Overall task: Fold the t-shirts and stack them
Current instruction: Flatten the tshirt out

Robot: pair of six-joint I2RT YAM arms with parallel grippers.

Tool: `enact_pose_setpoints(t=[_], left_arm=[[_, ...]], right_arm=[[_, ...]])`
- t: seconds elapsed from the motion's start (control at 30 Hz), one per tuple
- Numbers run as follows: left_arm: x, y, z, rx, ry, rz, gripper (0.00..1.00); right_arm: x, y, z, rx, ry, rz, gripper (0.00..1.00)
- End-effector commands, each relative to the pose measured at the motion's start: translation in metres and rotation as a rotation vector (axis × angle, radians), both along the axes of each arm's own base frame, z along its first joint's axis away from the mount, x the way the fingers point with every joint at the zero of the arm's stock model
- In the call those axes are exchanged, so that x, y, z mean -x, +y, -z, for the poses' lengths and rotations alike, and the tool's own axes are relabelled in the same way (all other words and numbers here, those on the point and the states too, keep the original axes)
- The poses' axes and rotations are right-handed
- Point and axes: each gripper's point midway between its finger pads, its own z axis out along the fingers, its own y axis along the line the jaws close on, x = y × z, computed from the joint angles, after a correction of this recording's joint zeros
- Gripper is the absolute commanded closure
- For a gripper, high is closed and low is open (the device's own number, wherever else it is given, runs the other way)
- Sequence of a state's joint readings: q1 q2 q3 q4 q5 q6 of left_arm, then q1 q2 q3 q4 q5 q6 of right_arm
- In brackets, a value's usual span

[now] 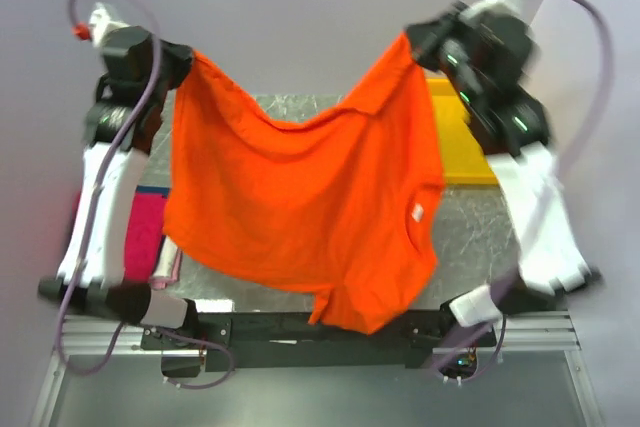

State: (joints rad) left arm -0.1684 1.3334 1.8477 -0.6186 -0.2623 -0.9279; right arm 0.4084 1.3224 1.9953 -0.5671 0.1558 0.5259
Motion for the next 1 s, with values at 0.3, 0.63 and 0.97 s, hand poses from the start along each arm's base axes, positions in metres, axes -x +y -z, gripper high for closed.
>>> enact_pose_setpoints(t=[0.3, 0.63, 0.97], left_arm=[[-0.136, 0.015, -0.076, 0.037, -0.289, 0.109, 0.99], [-0.101, 0.041, -0.057, 0.041, -0.282, 0.126, 0.99], [-0.05, 0.033, 0.22, 0.205, 0.278, 0.088, 0.99]], right_arm=[[-0.099, -0.001, -0.098, -0.02, -0.346, 0.016, 1.0], [-0.074, -0.023, -0.036, -0.004, -0.209, 0.07, 1.0], [-0.025, -0.024, 0.242, -0.102, 0.316, 0.052, 1.0]])
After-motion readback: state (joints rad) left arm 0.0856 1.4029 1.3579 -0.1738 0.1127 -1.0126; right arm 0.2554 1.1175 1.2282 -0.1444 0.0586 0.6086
